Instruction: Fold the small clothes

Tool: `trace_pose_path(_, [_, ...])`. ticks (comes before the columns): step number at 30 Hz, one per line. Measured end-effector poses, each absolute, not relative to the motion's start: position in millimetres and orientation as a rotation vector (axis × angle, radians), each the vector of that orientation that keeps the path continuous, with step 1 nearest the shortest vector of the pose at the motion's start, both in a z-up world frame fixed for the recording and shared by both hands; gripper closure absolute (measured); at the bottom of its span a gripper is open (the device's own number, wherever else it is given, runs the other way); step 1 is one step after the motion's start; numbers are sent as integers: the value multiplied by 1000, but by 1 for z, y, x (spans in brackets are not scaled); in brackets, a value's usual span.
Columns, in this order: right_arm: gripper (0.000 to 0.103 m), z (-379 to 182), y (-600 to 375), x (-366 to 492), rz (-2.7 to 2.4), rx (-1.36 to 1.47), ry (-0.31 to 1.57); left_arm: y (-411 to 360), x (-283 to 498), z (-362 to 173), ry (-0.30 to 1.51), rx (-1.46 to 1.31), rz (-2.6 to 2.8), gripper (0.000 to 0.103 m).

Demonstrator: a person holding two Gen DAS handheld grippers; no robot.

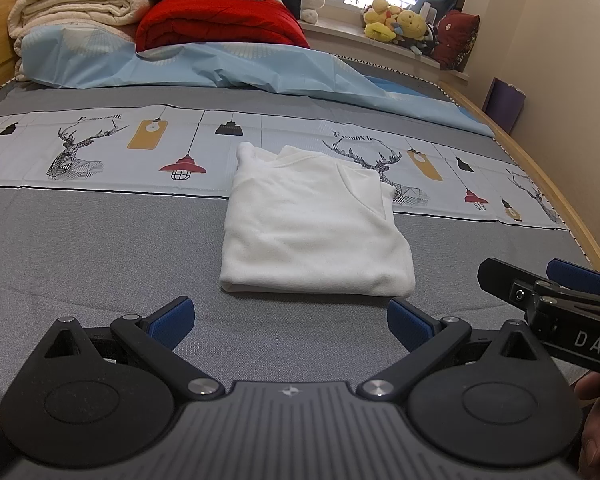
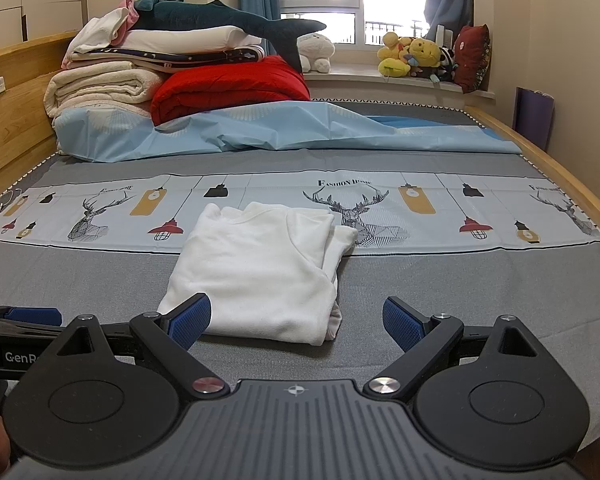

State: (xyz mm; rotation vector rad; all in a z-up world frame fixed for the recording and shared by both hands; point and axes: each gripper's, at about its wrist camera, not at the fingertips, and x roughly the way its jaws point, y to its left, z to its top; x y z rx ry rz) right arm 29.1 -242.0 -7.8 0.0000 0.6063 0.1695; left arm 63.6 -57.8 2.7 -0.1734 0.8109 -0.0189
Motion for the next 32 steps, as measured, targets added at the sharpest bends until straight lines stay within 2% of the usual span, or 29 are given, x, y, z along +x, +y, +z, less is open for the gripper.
trace_pose_path(32, [10,-8,-243,29,171,1,608,-59,63,1,810,-174,-18,1])
